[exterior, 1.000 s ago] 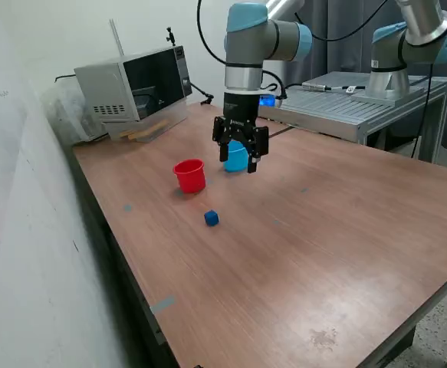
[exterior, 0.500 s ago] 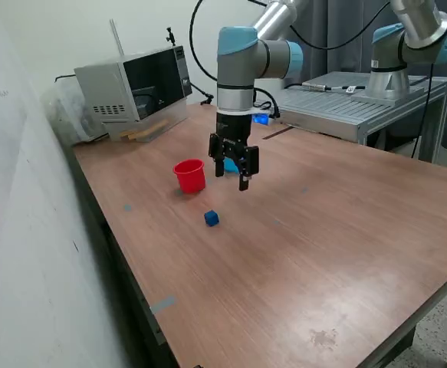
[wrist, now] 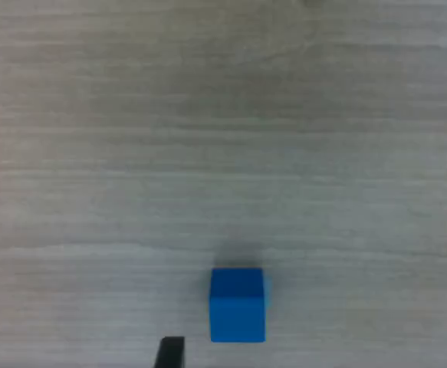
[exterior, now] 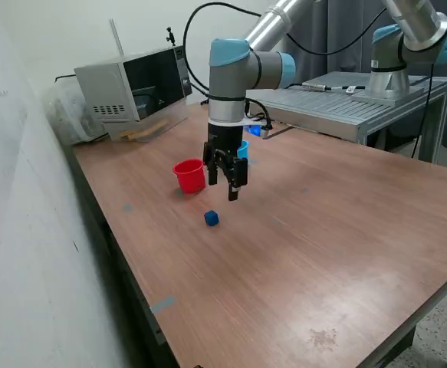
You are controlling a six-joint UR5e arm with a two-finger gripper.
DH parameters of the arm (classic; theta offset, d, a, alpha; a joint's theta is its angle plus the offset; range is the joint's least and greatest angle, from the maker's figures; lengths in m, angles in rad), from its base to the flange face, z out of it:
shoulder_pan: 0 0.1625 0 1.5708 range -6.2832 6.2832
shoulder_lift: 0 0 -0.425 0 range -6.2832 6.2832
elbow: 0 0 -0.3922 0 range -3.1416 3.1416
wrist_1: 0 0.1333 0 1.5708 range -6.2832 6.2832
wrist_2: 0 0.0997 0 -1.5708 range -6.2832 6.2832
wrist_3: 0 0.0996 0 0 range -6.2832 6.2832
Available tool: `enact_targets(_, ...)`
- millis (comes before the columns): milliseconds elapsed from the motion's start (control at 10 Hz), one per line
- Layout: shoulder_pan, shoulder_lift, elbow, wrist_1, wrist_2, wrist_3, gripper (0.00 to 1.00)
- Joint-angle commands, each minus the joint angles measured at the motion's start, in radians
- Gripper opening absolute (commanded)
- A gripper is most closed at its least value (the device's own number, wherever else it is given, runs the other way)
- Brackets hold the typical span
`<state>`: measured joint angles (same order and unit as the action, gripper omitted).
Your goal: Place red objects in the red bin, and blue objects in the blue bin.
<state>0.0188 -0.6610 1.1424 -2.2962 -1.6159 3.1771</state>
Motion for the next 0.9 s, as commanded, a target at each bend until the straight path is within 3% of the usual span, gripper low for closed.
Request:
enact_targets(0, -0.010, 0.056, -0.059, 0.000, -0.004, 0.017, 1.00)
enact_targets(400, -0.028, 0.102, -0.099, -0.002, -0.001, 0.006, 1.00)
enact_targets(800, -0.037, 0.112, -0.084, -0.008, 0.005, 0.004, 1.00)
